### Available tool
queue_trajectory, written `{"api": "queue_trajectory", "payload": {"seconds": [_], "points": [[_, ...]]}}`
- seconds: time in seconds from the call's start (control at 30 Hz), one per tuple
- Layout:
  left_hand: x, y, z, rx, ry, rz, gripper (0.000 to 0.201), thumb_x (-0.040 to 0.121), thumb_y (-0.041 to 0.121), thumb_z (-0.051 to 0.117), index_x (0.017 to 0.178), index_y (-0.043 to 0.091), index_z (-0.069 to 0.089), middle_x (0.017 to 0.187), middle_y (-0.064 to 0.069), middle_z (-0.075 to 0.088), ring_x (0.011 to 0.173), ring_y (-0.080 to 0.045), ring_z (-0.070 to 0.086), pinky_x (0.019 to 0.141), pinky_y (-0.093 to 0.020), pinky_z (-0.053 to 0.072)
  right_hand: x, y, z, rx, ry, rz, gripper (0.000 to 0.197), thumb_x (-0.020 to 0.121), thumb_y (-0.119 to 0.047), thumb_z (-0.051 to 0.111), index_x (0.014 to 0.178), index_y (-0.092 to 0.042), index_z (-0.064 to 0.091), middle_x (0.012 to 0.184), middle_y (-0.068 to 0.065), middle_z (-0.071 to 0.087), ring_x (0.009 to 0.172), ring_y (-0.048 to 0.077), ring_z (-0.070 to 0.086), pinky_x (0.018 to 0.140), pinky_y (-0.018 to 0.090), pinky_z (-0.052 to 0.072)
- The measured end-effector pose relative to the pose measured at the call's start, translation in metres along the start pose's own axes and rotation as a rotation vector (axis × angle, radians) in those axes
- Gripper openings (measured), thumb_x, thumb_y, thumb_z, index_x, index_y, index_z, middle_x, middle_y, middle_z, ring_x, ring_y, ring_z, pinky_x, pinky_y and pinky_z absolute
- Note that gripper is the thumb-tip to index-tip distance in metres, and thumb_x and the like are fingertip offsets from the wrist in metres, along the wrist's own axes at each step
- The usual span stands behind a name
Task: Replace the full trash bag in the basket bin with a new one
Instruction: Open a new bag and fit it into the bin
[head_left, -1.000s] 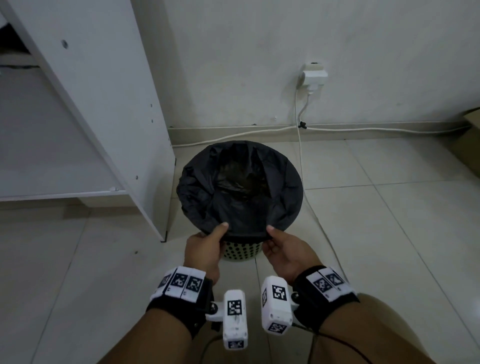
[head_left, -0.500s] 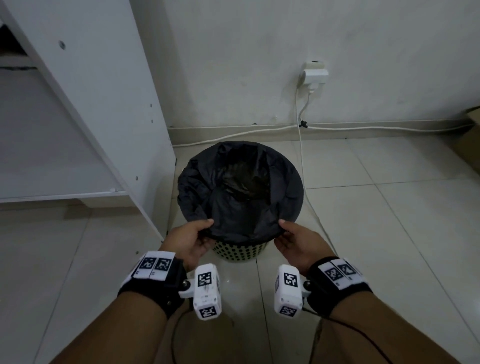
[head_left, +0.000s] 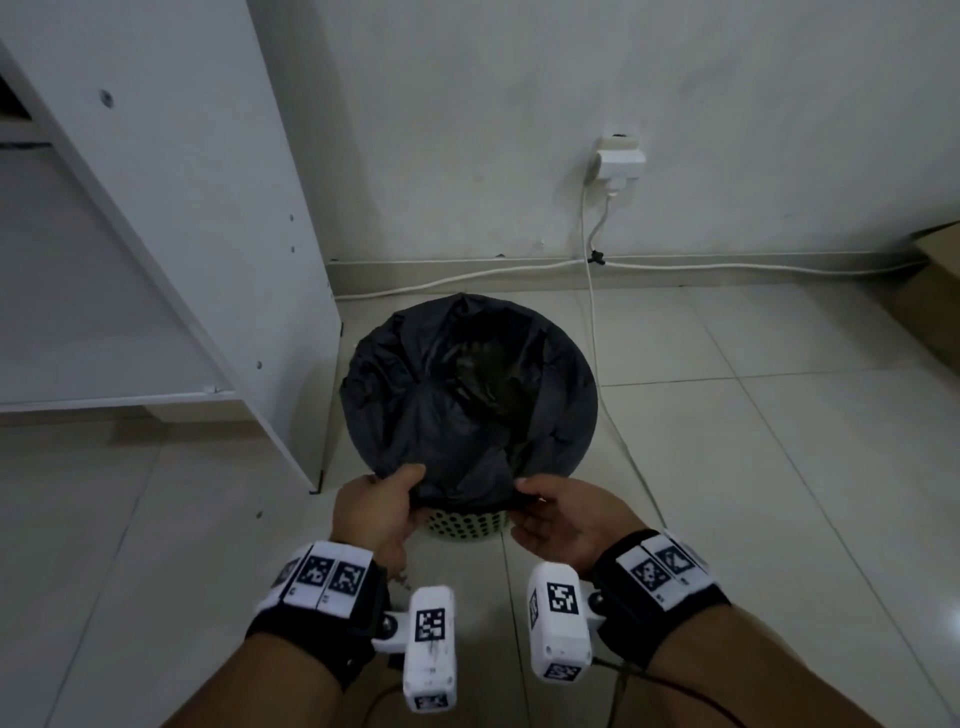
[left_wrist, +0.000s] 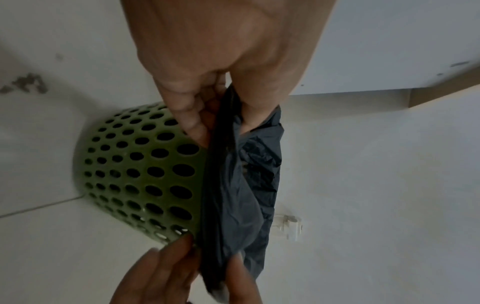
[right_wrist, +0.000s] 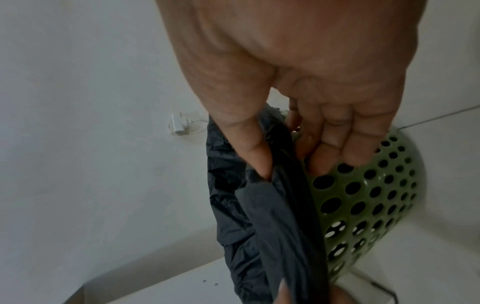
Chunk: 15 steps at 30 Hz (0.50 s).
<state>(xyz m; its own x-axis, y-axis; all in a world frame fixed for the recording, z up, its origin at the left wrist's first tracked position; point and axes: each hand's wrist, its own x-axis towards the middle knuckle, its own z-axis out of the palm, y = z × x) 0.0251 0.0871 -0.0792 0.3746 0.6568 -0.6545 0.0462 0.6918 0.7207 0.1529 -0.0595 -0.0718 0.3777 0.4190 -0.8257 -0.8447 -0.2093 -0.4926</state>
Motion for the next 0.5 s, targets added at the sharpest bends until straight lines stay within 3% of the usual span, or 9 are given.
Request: {"api": "queue_trajectory", "payload": {"seconds": [0.07,0.13,0.2,0.3,0.5], "points": [[0.003,0.012,-0.004,0.073,-0.042,-0.017,0.012,0.092,0.002,0.066,0.103,0.004,0.066,0.095,-0.013,0.073,0.083,-0.026,0.069,0.056,-0.032,0.061,0.003,-0.004,-0.006,-0.022,0.054,-0.067,0.009,0.085,-0.015,0.069,0.091,-0.010,0.065,0.087,0.009,0.067,0.081,0.023,0.061,0.082,0.037,0.049],[0.009,0.022,-0.011,0.106,-0.044,-0.015,0.011,0.092,0.002,0.065,0.103,0.004,0.065,0.095,-0.013,0.073,0.084,-0.026,0.069,0.052,-0.029,0.060,0.010,-0.010,-0.014,0.031,0.113,-0.146,0.022,0.083,-0.025,0.073,0.097,-0.009,0.067,0.095,0.008,0.069,0.089,0.025,0.063,0.087,0.039,0.049],[0.016,0.030,-0.020,0.121,-0.030,0.014,0.011,0.092,0.007,0.068,0.102,0.003,0.067,0.101,-0.016,0.074,0.088,-0.028,0.070,0.061,-0.032,0.061,0.012,-0.013,-0.019,0.079,0.104,-0.153,0.025,0.083,-0.028,0.073,0.101,-0.010,0.069,0.102,0.008,0.069,0.094,0.025,0.062,0.089,0.039,0.049],[0.019,0.033,-0.027,0.076,-0.046,0.036,0.021,0.092,0.017,0.072,0.107,0.004,0.069,0.105,-0.014,0.076,0.097,-0.030,0.072,0.080,-0.038,0.059,0.010,-0.008,-0.016,0.146,0.057,-0.117,0.018,0.083,-0.018,0.073,0.097,-0.009,0.068,0.097,0.010,0.070,0.086,0.024,0.063,0.076,0.035,0.051],[-0.001,0.009,-0.017,-0.035,-0.109,-0.066,0.018,0.089,0.022,0.074,0.105,0.014,0.070,0.099,-0.007,0.079,0.096,-0.025,0.072,0.084,-0.038,0.058,0.017,-0.002,-0.006,0.212,0.137,-0.186,0.038,0.076,-0.009,0.080,0.111,-0.001,0.069,0.107,0.016,0.074,0.101,0.028,0.069,0.071,0.033,0.056]]}}
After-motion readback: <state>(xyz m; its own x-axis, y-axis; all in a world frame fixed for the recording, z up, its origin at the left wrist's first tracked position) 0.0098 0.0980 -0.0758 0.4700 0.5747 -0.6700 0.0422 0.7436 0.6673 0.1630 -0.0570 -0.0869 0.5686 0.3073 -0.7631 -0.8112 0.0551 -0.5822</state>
